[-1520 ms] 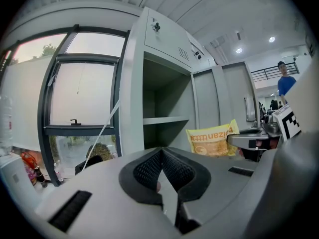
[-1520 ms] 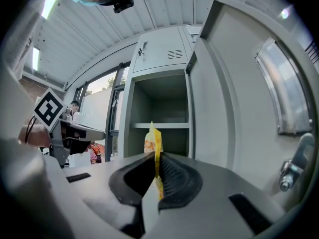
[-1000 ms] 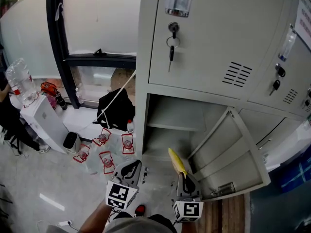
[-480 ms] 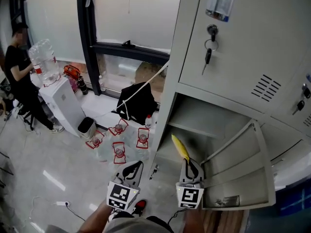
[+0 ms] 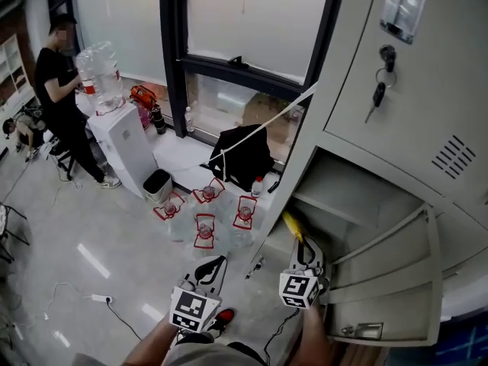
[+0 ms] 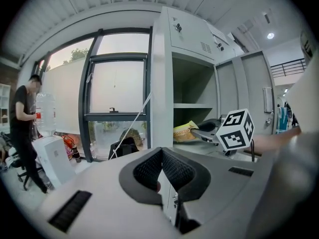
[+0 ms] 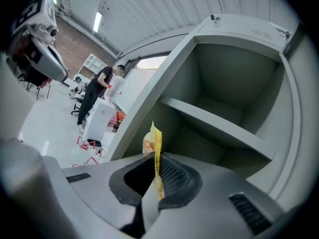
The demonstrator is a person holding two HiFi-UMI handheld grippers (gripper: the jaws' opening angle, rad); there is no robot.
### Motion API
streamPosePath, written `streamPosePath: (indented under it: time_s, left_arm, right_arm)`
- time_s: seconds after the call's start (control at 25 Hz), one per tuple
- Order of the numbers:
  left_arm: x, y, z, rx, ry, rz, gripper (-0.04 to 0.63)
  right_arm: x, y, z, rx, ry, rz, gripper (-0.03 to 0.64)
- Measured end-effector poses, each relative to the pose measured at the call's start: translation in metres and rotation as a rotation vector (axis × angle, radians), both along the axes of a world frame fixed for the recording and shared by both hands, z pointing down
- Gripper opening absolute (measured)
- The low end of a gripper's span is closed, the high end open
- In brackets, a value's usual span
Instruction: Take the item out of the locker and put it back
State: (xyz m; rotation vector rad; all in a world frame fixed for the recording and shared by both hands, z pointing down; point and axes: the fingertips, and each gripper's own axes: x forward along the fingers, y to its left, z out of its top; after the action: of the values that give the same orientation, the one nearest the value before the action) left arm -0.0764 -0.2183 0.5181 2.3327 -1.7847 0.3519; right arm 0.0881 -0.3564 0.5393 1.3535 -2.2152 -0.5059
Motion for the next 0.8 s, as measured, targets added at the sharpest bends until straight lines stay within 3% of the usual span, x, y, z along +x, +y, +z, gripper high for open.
streamPosePath:
  time_s: [0.28,0.56,0.8]
  left_arm:
    - [-0.011,0.01,0.011,-0.023,-0.003,-0.037,0.023]
    - [-0.011,0.018,0.022,-0.049,0.001,-0.049,0.023]
    - [-0.006,0.023,0.027,-0.057,0.003,-0.044,0.022]
  right_arm:
    - [-0.012,-0.004,0.038,-0.002,0.129,-0.024,0.023]
    - [-0.023,0.0,0.073,0.032,0.36,-0.073,0.037]
    - [-0.024,0.003,0.088,0.054,0.433,-0.09,0.041]
